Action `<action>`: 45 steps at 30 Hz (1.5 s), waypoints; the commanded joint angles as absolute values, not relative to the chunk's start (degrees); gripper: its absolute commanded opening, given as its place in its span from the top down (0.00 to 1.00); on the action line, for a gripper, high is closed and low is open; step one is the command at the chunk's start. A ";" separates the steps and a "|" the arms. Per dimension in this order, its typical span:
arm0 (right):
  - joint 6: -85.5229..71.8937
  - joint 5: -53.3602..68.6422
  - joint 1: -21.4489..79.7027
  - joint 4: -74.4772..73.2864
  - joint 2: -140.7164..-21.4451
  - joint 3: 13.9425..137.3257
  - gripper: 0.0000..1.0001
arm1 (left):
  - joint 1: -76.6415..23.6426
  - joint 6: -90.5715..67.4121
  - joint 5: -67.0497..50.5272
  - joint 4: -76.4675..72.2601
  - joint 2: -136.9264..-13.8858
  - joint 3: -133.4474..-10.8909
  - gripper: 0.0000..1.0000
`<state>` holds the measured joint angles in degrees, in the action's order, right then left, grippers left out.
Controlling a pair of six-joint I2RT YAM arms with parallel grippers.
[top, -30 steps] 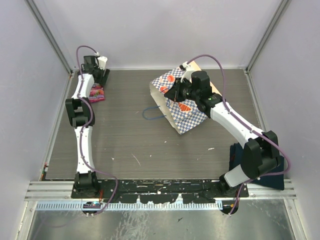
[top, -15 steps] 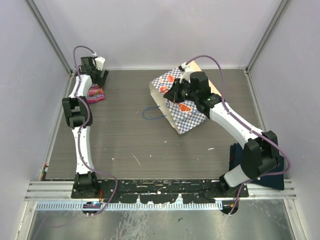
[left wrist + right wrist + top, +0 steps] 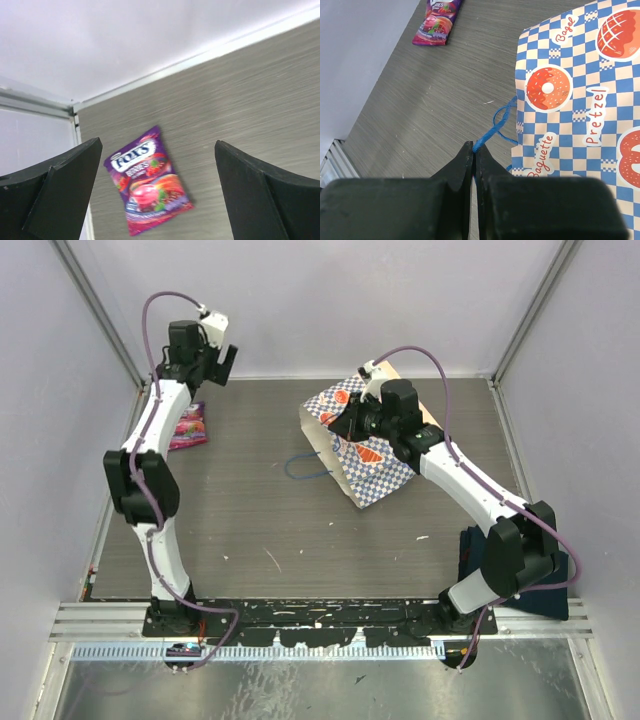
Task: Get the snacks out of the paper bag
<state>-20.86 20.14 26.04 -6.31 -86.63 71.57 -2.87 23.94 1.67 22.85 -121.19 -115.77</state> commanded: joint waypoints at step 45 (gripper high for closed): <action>-16.41 8.96 25.84 -12.19 -79.18 80.40 0.99 | -38.29 -72.08 -2.15 -38.96 -121.41 -68.44 0.22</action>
